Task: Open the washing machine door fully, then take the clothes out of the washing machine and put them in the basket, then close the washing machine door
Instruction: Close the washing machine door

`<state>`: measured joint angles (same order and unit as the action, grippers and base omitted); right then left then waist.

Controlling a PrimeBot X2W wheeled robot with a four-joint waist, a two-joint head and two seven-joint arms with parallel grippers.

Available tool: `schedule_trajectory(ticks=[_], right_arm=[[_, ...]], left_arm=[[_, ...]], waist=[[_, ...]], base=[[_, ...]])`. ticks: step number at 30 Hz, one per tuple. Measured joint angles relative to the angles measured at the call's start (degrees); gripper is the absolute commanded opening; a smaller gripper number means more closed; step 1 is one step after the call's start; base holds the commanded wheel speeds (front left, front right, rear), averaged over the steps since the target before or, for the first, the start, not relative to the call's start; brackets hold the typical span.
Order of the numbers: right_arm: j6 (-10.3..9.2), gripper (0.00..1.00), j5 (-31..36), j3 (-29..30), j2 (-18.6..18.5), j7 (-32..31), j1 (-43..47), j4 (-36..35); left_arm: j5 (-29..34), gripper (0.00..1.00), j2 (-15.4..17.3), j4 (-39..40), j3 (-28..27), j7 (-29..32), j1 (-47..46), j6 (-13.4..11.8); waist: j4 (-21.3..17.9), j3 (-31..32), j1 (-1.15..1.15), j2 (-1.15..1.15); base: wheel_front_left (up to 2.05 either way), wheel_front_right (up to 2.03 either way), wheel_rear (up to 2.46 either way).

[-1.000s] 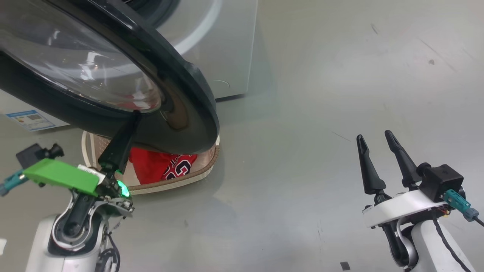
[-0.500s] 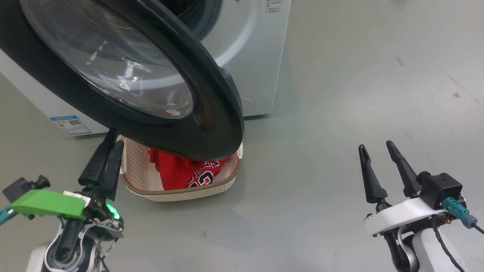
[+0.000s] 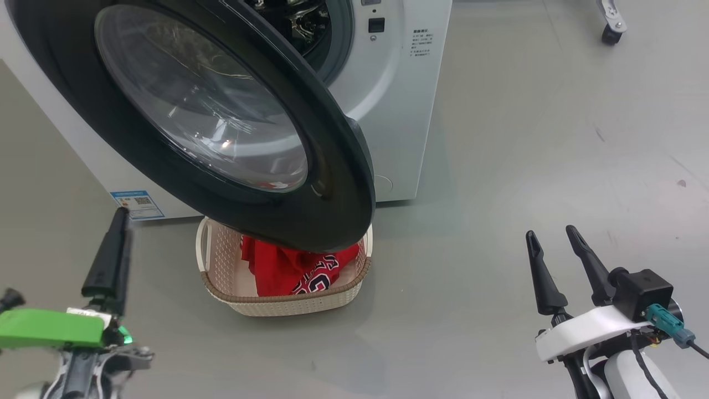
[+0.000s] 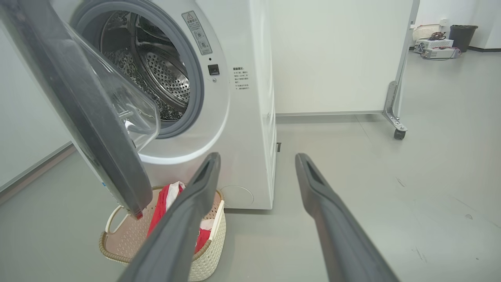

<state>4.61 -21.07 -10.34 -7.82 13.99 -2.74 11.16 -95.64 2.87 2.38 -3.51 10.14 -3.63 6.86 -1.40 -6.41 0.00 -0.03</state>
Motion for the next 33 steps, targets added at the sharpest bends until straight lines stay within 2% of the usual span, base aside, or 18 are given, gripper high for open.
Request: schedule_trajectory(ticks=[3,12,16,22,27,30,33], right_arm=[[0.0,1.0,0.1,-0.5,0.0,0.0,0.0,0.0],[0.0,1.0,0.1,-0.8,-0.3,0.0,1.0,0.0],[-0.03,1.0,0.2,-0.8,-0.5,0.0,1.0,-0.1],[-0.07,1.0,0.2,-0.8,-0.5,0.0,1.5,-0.2],[-0.2,1.0,0.2,-0.8,-0.6,0.0,2.1,-0.2],[-0.21,1.0,0.2,-0.8,-0.7,0.0,2.1,-0.3],[-0.22,1.0,0.2,-0.8,-0.7,0.0,2.3,-0.4]], left_arm=[[9.5,1.0,3.7,0.4,0.0,-2.5,1.1,0.0],[33.9,1.0,10.1,2.3,3.0,-10.6,4.4,0.0],[45.4,1.0,12.4,2.5,4.4,-14.5,5.6,-2.1],[55.9,1.0,13.2,2.3,6.6,-18.9,8.3,-6.5],[61.6,1.0,13.4,1.4,9.1,-20.9,9.5,-9.8],[64.5,1.0,13.5,0.6,10.7,-21.4,10.3,-11.4],[66.6,1.0,13.4,-0.2,11.9,-21.4,11.0,-12.0]], waist=[[0.1,0.6,0.0,0.0],[-0.5,1.8,0.0,0.0],[-0.7,2.0,0.0,0.0],[-1.1,2.9,0.0,0.0],[-1.1,3.2,0.0,0.0],[-1.2,3.3,0.0,0.0],[-1.3,3.4,0.0,0.0]], base=[[0.0,0.0,0.0],[0.0,0.0,0.0],[0.0,0.0,0.0],[0.0,0.0,0.0],[0.0,0.0,0.0],[0.0,0.0,0.0],[0.0,0.0,0.0]])
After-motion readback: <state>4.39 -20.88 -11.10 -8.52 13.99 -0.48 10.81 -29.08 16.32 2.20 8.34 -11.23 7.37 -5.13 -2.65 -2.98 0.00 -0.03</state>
